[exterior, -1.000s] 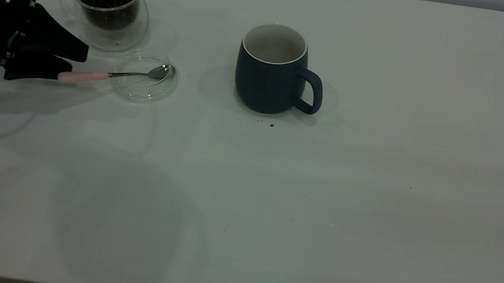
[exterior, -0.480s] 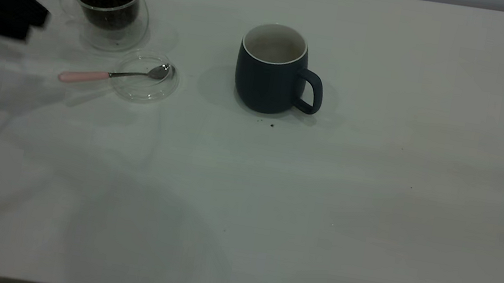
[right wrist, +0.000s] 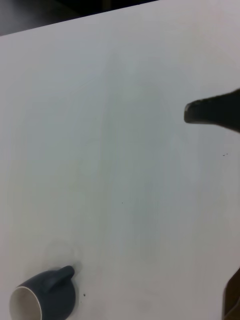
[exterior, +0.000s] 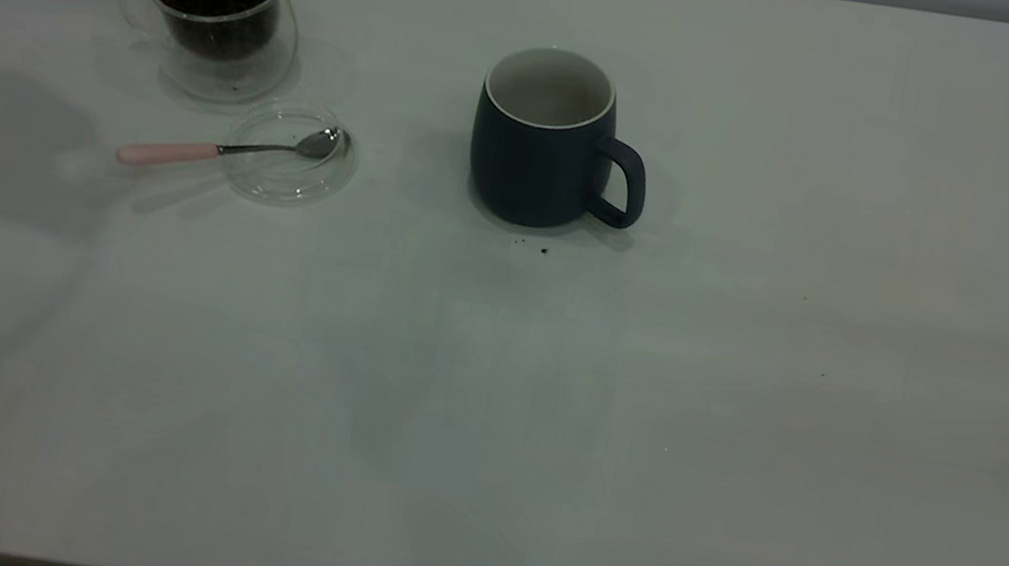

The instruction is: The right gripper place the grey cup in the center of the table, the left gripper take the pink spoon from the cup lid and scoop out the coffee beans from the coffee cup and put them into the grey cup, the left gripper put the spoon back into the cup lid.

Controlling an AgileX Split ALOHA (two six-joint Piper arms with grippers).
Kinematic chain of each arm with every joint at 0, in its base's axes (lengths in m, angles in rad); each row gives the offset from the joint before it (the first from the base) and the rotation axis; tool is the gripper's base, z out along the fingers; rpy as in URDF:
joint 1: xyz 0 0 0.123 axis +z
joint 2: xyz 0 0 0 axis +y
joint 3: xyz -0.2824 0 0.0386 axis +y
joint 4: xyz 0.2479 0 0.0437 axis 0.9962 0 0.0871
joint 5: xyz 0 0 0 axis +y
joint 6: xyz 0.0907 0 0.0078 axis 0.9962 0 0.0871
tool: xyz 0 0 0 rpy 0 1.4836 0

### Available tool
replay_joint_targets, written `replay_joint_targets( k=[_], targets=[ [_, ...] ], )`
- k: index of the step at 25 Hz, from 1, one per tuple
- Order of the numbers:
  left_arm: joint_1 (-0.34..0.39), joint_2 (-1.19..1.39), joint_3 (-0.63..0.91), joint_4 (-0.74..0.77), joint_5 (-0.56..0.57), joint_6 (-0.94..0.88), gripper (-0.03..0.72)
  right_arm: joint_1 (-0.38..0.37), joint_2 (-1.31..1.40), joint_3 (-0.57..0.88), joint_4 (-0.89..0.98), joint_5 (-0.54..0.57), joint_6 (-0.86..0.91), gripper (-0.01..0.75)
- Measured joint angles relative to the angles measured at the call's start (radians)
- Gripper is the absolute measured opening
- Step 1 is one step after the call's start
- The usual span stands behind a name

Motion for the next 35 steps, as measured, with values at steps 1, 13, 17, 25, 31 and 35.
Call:
replay_joint_targets(
  k=[1, 13, 17, 25, 31, 35],
  targets=[
    [-0.020, -0.048, 0.001, 0.052, 0.006, -0.061, 0.641, 0.000, 0.000, 0.000, 0.000, 0.000, 0.000, 0.591],
    [-0.142, -0.485, 0.041, 0.535, 0.359, -0.684, 0.595, 0.000, 0.000, 0.000, 0.000, 0.001, 0.000, 0.591],
    [-0.142, -0.656, 0.152, 0.604, 0.359, -0.722, 0.591, 0.000, 0.000, 0.000, 0.000, 0.001, 0.000, 0.591],
    [-0.180, -1.102, 0.387, 0.665, 0.359, -0.774, 0.590, 0.000, 0.000, 0.000, 0.000, 0.001, 0.000, 0.591],
    [-0.244, -1.317, 0.535, 0.716, 0.359, -0.835, 0.588, 0.000, 0.000, 0.000, 0.000, 0.001, 0.000, 0.591],
    [-0.244, -1.399, 0.598, 0.744, 0.360, -0.873, 0.588, 0.000, 0.000, 0.000, 0.000, 0.001, 0.000, 0.591]
  ],
)
